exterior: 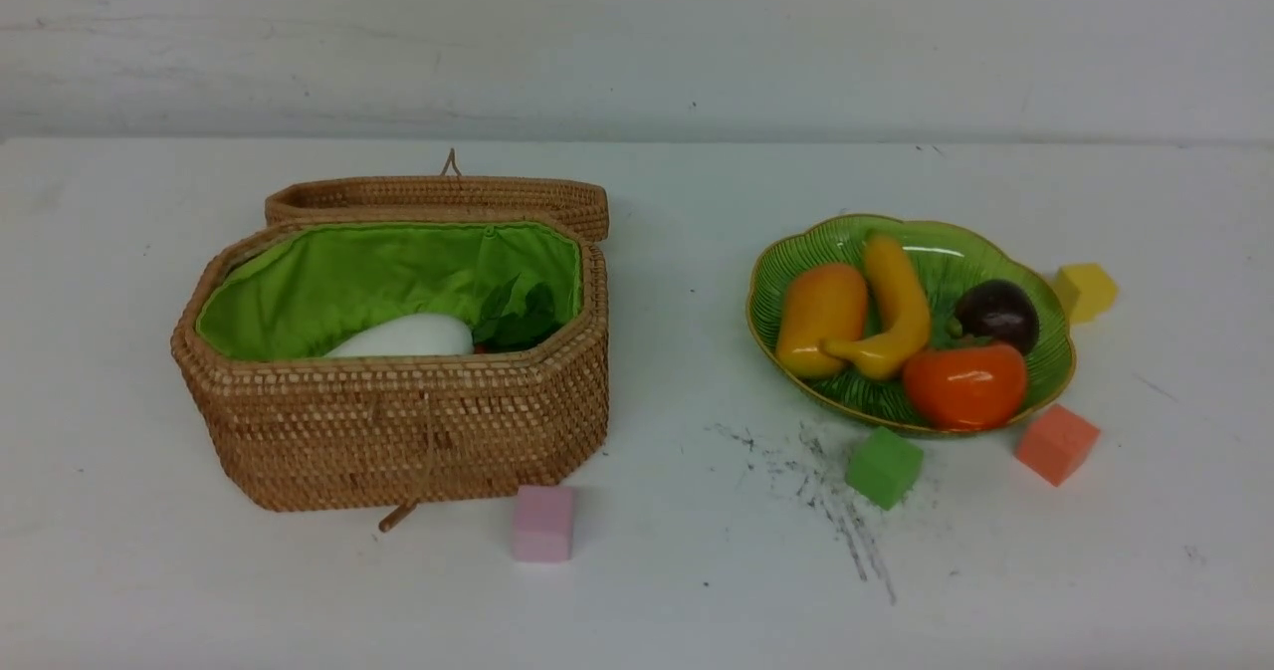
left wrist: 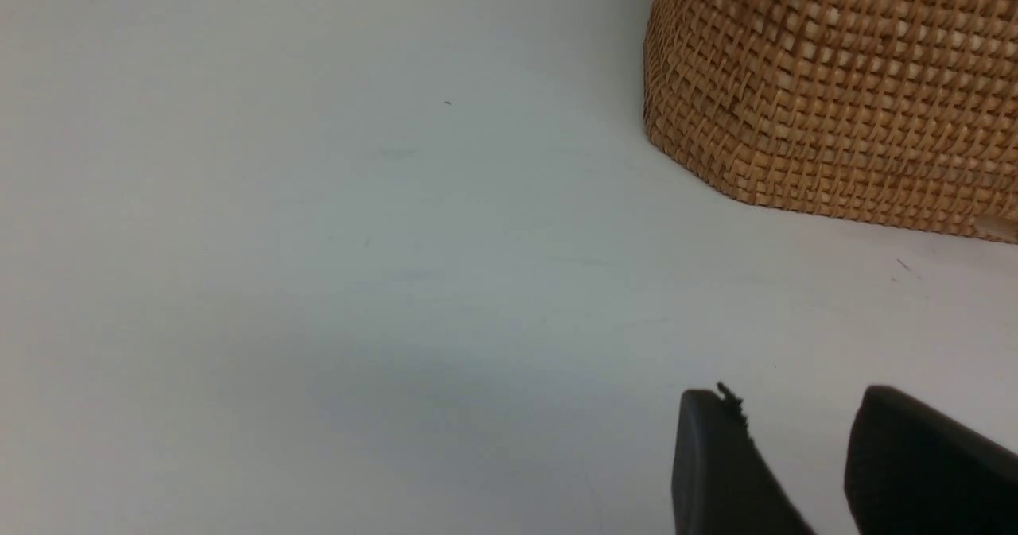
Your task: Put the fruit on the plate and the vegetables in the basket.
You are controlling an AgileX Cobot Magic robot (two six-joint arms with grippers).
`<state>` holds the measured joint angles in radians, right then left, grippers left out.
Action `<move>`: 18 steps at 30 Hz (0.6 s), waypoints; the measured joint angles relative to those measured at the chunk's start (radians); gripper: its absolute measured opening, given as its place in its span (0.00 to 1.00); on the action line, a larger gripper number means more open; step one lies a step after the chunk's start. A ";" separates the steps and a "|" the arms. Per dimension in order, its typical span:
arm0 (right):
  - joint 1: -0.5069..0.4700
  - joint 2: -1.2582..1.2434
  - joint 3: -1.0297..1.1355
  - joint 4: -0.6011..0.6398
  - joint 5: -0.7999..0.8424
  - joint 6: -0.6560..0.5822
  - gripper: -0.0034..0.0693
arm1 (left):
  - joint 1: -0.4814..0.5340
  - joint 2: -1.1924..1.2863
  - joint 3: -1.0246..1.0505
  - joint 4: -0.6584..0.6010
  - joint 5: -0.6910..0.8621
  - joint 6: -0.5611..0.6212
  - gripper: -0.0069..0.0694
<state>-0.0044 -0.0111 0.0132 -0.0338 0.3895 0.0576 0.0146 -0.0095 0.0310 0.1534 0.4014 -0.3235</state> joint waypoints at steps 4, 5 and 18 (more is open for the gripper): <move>0.000 0.000 0.000 0.000 0.000 0.000 0.09 | 0.000 0.000 0.000 0.000 0.000 0.000 0.40; 0.000 0.000 0.000 0.000 0.000 0.000 0.09 | 0.000 0.000 0.000 0.000 0.000 0.000 0.40; 0.000 0.000 0.000 0.000 0.000 0.000 0.10 | 0.000 0.000 0.000 0.000 0.000 0.000 0.40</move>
<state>-0.0044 -0.0111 0.0132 -0.0338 0.3895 0.0576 0.0146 -0.0095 0.0310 0.1534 0.4014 -0.3235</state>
